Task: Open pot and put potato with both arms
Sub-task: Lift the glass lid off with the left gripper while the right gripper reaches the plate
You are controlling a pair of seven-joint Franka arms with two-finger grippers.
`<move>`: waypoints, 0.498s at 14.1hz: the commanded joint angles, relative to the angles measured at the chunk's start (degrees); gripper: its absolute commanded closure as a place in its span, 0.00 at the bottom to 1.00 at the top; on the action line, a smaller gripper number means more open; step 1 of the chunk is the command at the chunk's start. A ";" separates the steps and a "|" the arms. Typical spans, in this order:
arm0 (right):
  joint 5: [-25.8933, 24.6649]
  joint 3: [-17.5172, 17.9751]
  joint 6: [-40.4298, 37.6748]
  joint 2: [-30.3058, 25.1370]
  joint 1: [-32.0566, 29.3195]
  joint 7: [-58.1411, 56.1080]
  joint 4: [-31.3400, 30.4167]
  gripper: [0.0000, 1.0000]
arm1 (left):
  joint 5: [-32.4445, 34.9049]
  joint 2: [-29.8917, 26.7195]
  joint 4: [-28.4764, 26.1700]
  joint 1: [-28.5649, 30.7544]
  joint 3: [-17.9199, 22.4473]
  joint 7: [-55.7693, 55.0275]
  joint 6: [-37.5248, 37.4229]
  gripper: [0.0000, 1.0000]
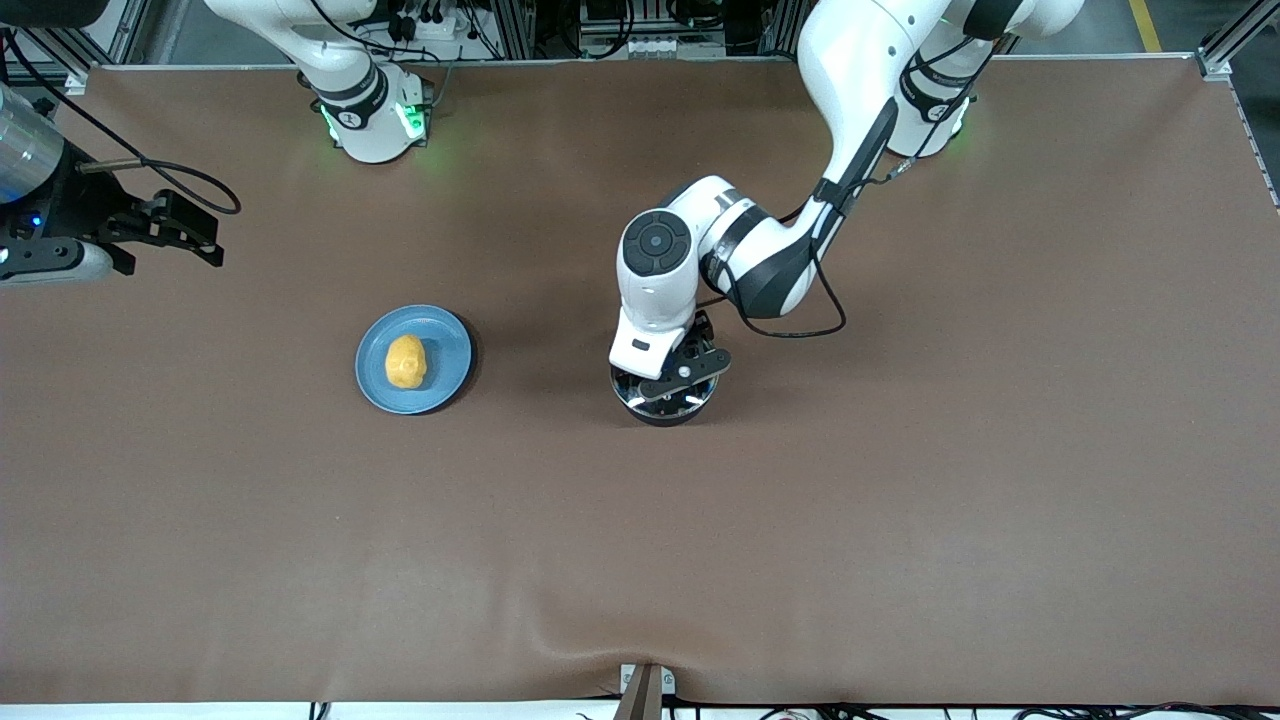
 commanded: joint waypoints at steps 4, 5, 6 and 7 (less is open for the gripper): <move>0.81 0.03 0.29 -0.27 -0.17 -0.63 -0.26 0.00 | 1.09 0.60 0.73 -0.46 0.24 0.66 -1.12 0.00; 0.81 0.03 0.29 -0.27 -0.17 -0.63 -0.26 0.00 | 1.09 0.69 0.73 -0.37 0.24 0.66 -1.12 0.00; 0.81 0.03 0.29 -0.27 -0.17 -0.63 -0.26 0.00 | 1.09 0.69 0.73 -0.37 0.16 0.66 -1.12 0.13; 0.81 0.03 0.29 -0.18 -0.17 -0.63 -0.26 0.00 | 1.01 0.69 0.73 -0.37 0.16 0.57 -1.12 0.35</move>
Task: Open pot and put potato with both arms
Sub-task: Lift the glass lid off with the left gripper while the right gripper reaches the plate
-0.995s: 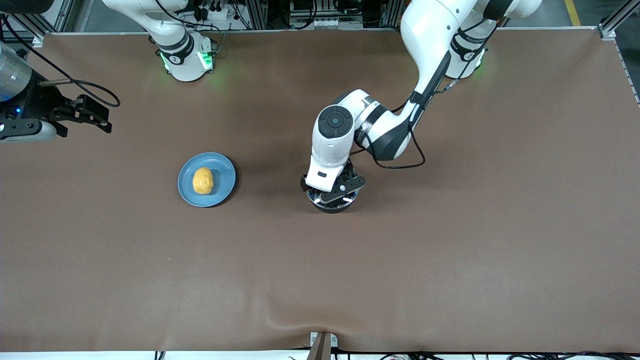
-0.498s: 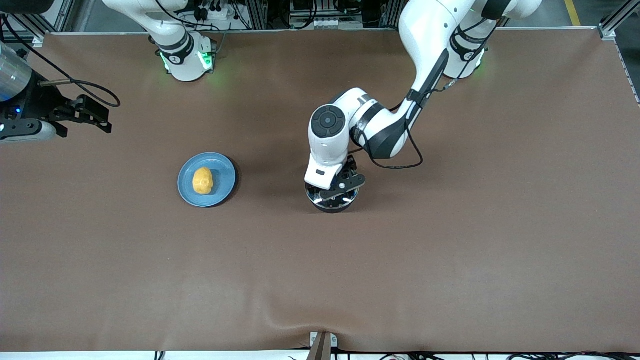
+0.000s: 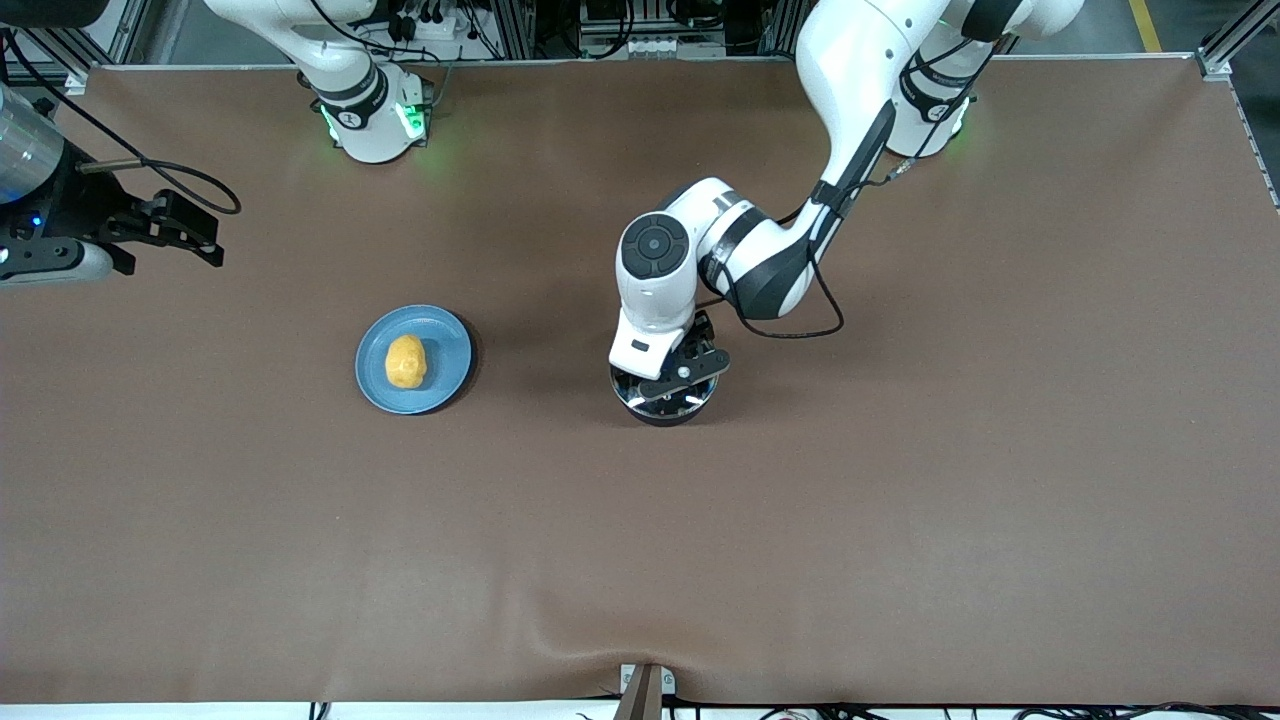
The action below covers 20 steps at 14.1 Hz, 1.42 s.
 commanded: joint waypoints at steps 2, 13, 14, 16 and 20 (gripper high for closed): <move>0.80 0.03 0.21 -0.18 -0.17 -0.80 -0.26 0.00 | 0.74 0.35 0.81 -0.32 0.16 0.21 -0.94 0.70; 0.72 0.21 -0.06 6.32 0.27 -0.98 2.29 0.00 | 1.27 -9.32 0.72 3.53 0.60 8.45 -14.20 0.93; 0.72 0.30 0.38 6.67 0.88 -0.80 2.03 0.00 | 1.18 -9.84 0.54 5.46 0.51 12.13 -16.39 0.93; 2.72 0.39 0.29 7.02 3.59 7.05 1.07 0.00 | 1.27 -11.42 -0.86 9.76 0.51 17.42 -17.46 0.92; 3.26 0.56 5.54 7.30 5.10 11.59 -5.59 0.00 | 0.48 -18.97 -4.55 20.13 0.07 27.26 -17.90 0.92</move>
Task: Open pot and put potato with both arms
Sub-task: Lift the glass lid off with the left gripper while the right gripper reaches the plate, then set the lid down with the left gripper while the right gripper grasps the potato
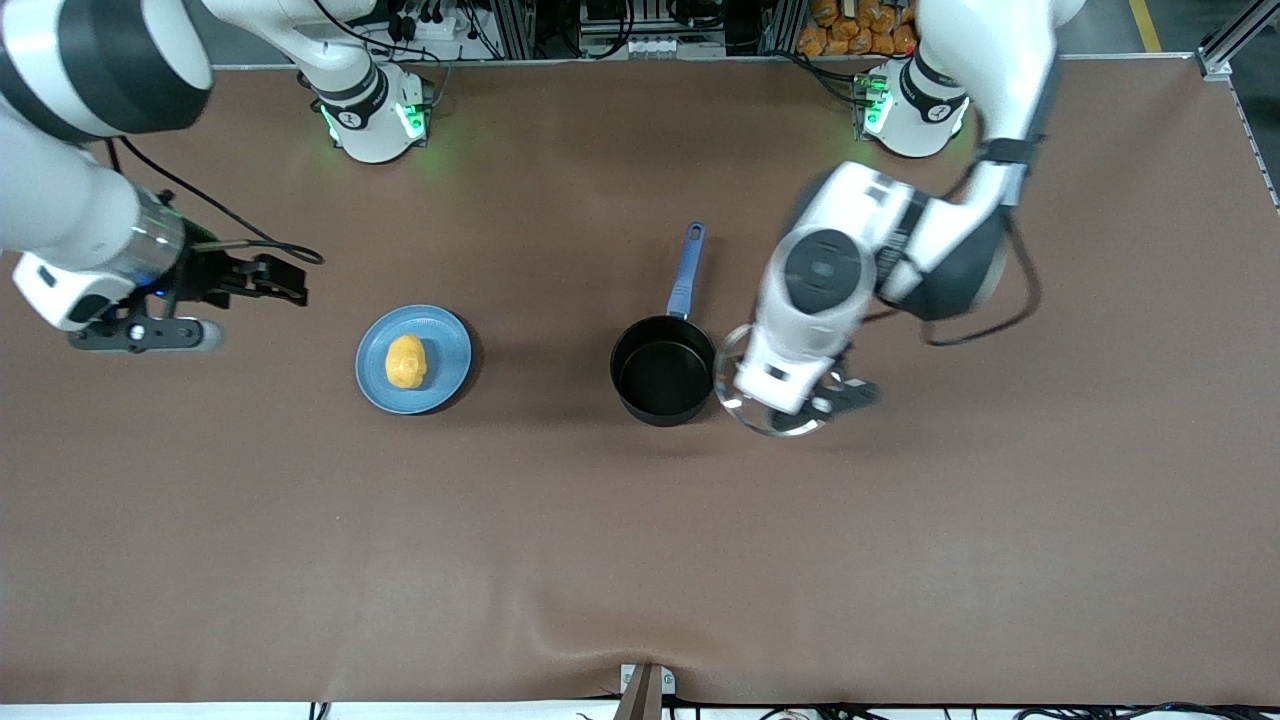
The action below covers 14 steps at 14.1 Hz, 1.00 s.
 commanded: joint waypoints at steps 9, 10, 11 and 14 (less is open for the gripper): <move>4.70 0.47 32.23 -2.95 1.62 -2.33 -32.63 0.00 | -0.29 -14.56 -11.90 17.30 -1.06 18.13 2.51 0.92; 4.61 0.47 36.36 -2.52 1.71 -2.50 -34.84 0.00 | -0.82 -16.41 -16.56 17.67 -0.98 19.82 6.54 0.92; 3.56 0.56 40.15 -1.73 1.97 -3.11 -36.77 0.00 | -0.57 -18.95 -23.04 17.84 -0.98 20.88 11.45 0.92; 1.71 0.47 45.72 0.99 2.15 -3.12 -39.25 0.00 | -0.48 -22.06 -38.54 19.50 -1.06 23.51 25.19 0.92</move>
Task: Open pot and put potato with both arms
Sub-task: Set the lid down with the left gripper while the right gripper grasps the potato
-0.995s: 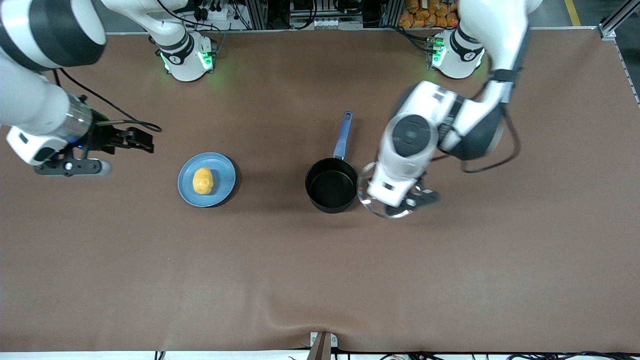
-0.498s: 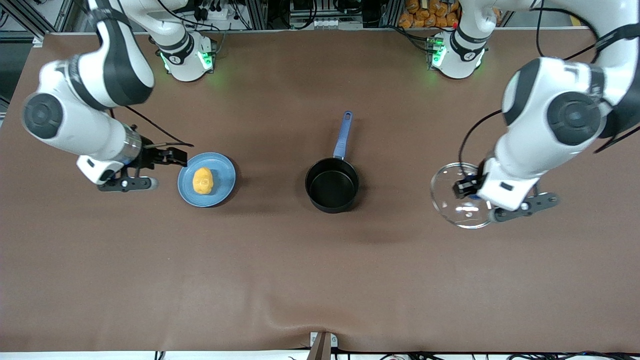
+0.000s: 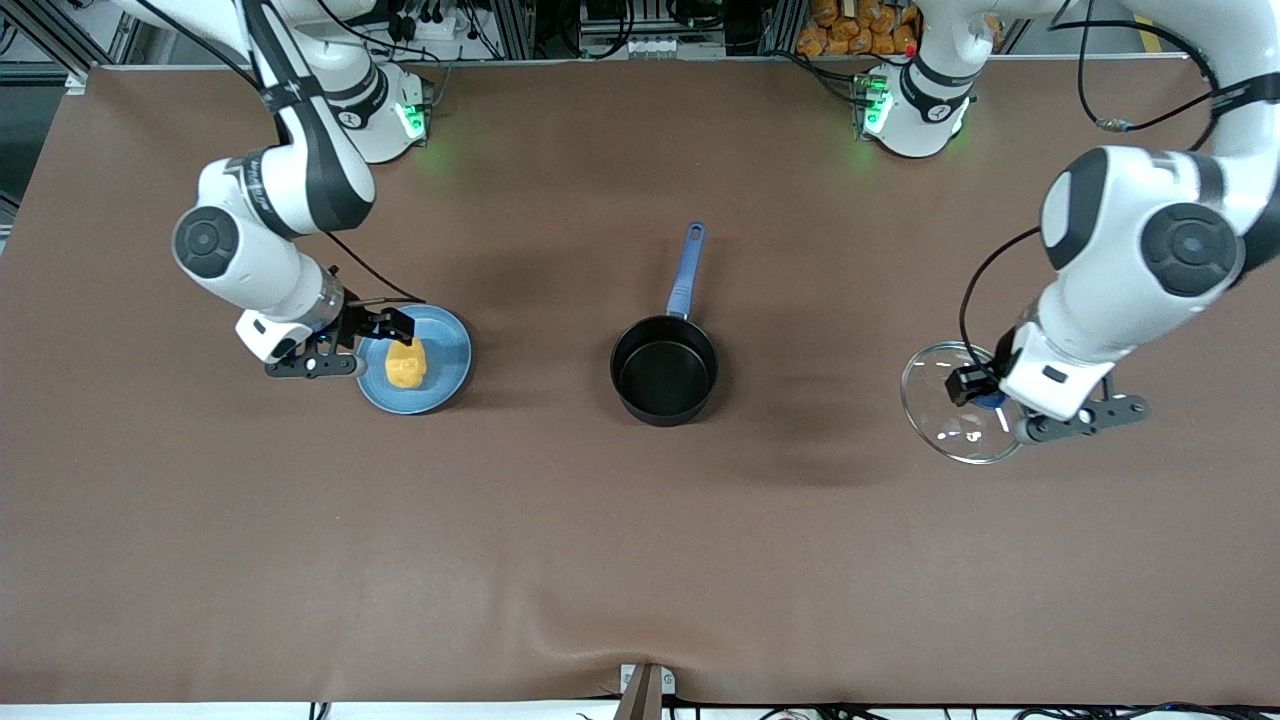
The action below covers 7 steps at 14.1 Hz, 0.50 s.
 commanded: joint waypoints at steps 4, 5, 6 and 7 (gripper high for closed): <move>-1.99 -0.30 7.60 4.60 0.14 0.09 -2.60 0.00 | 0.17 -1.42 -20.72 4.24 -0.79 10.87 15.48 0.92; -1.99 -0.30 9.19 5.74 0.14 0.27 -2.60 0.00 | 0.17 -0.19 -21.26 4.51 -0.79 12.98 16.28 0.92; -2.25 -0.38 10.34 6.97 0.14 0.27 -2.60 0.00 | 0.26 1.13 -21.26 4.51 -0.79 13.53 16.55 0.92; -3.48 -0.64 11.57 7.76 -0.20 0.27 -2.60 0.00 | 0.96 2.62 -21.18 4.51 -0.70 13.62 16.73 0.92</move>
